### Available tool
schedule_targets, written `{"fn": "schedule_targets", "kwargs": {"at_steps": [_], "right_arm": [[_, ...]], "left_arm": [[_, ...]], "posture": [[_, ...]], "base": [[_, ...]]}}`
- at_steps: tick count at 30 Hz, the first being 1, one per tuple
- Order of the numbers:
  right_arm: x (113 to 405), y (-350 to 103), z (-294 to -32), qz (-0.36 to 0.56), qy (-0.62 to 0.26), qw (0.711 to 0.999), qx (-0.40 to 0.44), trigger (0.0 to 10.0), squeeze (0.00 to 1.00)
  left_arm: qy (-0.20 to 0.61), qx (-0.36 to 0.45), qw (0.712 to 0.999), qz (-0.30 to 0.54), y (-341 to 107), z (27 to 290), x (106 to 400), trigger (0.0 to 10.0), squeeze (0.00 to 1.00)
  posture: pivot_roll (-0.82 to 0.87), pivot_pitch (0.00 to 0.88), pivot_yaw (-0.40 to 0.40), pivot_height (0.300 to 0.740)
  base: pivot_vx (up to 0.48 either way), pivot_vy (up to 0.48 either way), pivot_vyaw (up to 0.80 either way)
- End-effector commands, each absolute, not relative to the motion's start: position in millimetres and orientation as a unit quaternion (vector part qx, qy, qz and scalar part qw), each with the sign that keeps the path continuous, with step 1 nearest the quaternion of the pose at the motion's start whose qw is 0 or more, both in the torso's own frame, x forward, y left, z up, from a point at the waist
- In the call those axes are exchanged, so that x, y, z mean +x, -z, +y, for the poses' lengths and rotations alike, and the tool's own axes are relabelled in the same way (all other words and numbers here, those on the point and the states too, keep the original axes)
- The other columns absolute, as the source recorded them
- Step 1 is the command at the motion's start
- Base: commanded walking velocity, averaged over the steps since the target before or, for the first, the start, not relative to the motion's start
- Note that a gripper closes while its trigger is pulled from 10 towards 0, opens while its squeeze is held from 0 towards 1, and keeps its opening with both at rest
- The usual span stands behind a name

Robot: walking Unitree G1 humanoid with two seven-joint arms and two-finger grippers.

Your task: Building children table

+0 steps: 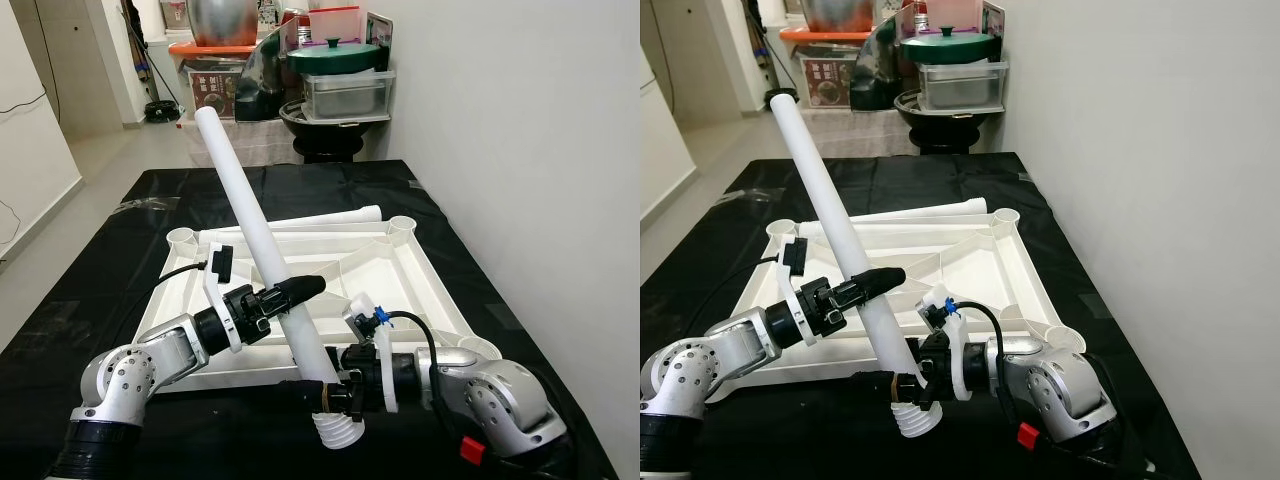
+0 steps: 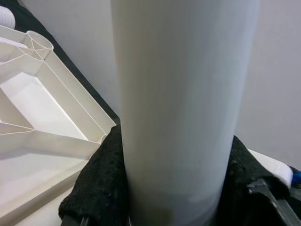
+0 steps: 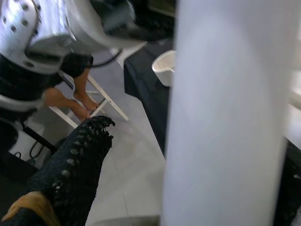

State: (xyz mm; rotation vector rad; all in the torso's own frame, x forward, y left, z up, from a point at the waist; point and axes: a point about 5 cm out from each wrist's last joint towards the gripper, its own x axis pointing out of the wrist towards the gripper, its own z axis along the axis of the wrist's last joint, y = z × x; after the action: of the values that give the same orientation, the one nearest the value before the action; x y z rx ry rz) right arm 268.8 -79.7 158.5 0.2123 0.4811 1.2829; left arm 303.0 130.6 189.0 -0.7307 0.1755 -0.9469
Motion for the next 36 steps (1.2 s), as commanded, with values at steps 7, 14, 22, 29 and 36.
{"fn": "schedule_targets", "kwargs": {"at_steps": [7,14,22,29,36], "right_arm": [[272,-161,-67,0.219,-0.588,0.774,0.09,10.0,0.0],[265,-159,-59,0.22,-0.606,0.759,0.087,0.0,0.0],[261,-154,-63,0.225,-0.607,0.759,0.071,0.0,0.0],[263,-153,-68,0.223,-0.599,0.766,0.062,0.0,0.0],[269,-158,-78,0.211,-0.59,0.777,0.059,0.0,0.0]], "left_arm": [[0.46,-0.347,0.812,0.099,-178,121,297,10.0,0.0],[0.469,-0.349,0.804,0.109,-174,113,292,10.0,0.0],[0.468,-0.329,0.813,0.106,-172,112,291,10.0,0.0],[0.469,-0.32,0.816,0.106,-172,113,291,10.0,0.0],[0.47,-0.293,0.827,0.093,-173,116,287,10.0,0.0]], "posture": [[-0.01,0.0,0.035,0.74],[-0.01,0.0,0.03,0.74],[-0.01,0.0,0.027,0.74],[-0.01,0.0,0.025,0.74],[-0.01,0.0,0.023,0.74]], "base": [[0.0,0.0,0.0],[0.0,0.0,0.0],[0.0,0.0,0.0],[0.0,0.0,0.0],[0.0,0.0,0.0]]}}
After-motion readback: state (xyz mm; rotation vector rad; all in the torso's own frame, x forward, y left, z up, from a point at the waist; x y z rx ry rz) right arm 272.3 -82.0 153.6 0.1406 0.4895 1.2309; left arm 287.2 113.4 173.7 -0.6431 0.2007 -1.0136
